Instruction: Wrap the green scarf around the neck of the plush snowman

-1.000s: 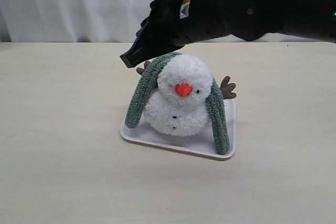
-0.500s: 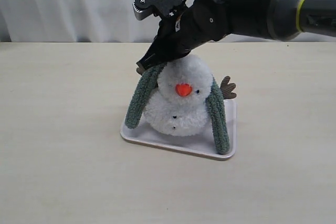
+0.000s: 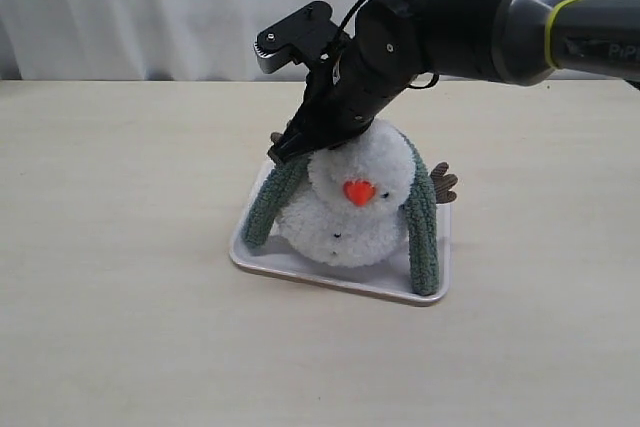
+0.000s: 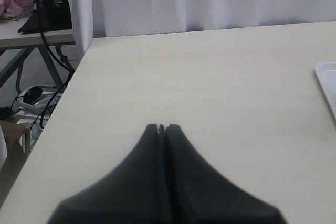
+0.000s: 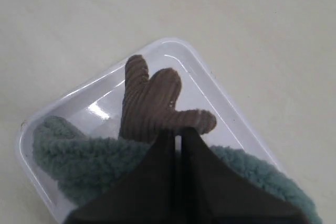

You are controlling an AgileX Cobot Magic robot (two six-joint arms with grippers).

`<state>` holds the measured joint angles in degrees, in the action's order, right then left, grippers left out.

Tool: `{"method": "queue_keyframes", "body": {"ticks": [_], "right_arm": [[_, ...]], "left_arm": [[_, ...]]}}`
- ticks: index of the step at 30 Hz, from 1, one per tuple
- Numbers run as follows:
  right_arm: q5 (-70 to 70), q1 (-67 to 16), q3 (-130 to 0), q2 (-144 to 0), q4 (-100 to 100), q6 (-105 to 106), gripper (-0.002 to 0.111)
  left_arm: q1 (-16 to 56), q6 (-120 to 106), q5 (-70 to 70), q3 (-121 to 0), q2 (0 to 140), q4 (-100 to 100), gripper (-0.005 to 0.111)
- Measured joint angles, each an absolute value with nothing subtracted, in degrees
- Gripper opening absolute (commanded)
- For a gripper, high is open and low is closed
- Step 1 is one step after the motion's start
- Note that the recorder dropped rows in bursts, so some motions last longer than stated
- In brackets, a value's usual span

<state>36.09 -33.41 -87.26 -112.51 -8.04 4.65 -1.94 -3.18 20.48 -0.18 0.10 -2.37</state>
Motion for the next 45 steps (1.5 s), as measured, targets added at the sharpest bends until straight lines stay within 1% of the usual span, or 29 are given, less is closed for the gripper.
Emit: {"method": "queue_keyframes", "body": {"ticks": [7,13,18,21,23,26,29,33,37,40,43,44,45], "right_arm": [[36.8,-33.4,-87.3,-112.5,-5.2,5.6,0.004],[37.1,-33.4,-87.3,-112.7,3.2,13.7,0.004],[37.4,-33.4,-87.3,-112.6,4.8,16.6,0.005],[38.1,-33.4,-87.3,-111.4,5.0,17.1,0.012],[38.6,-33.4,-87.3,-109.8,5.9,17.1,0.020],[39.5,-33.4,-87.3,-106.9,7.9,17.1,0.036],[41.9,-33.4,-87.3,-104.5,10.6,17.1,0.047],[47.6,-33.4,-87.3,-102.9,15.1,17.1,0.047],[49.9,-33.8,-84.7,-102.6,19.8,17.1,0.047],[48.1,-35.2,-80.7,-102.6,20.3,17.1,0.047],[43.3,-37.9,-75.8,-102.6,20.4,17.1,0.048],[41.1,-38.8,-74.1,-102.6,20.5,17.1,0.050],[38.5,-39.7,-72.5,-102.6,20.5,17.1,0.056]], "left_arm": [[-1.9,-3.2,20.5,-0.2,0.1,-2.4,0.000],[-1.9,-3.2,20.5,-0.2,0.1,-2.4,0.000],[-1.9,-3.2,20.5,-0.2,0.1,-2.4,0.000],[-1.9,-3.2,20.5,-0.2,0.1,-2.4,0.000],[-1.9,-3.2,20.5,-0.2,0.1,-2.4,0.000],[-1.9,-3.2,20.5,-0.2,0.1,-2.4,0.000],[-1.9,-3.2,20.5,-0.2,0.1,-2.4,0.000],[-1.9,-3.2,20.5,-0.2,0.1,-2.4,0.000],[-1.9,-3.2,20.5,-0.2,0.1,-2.4,0.000],[-1.9,-3.2,20.5,-0.2,0.1,-2.4,0.000],[-1.9,-3.2,20.5,-0.2,0.1,-2.4,0.000],[-1.9,-3.2,20.5,-0.2,0.1,-2.4,0.000],[-1.9,-3.2,20.5,-0.2,0.1,-2.4,0.000]]}}
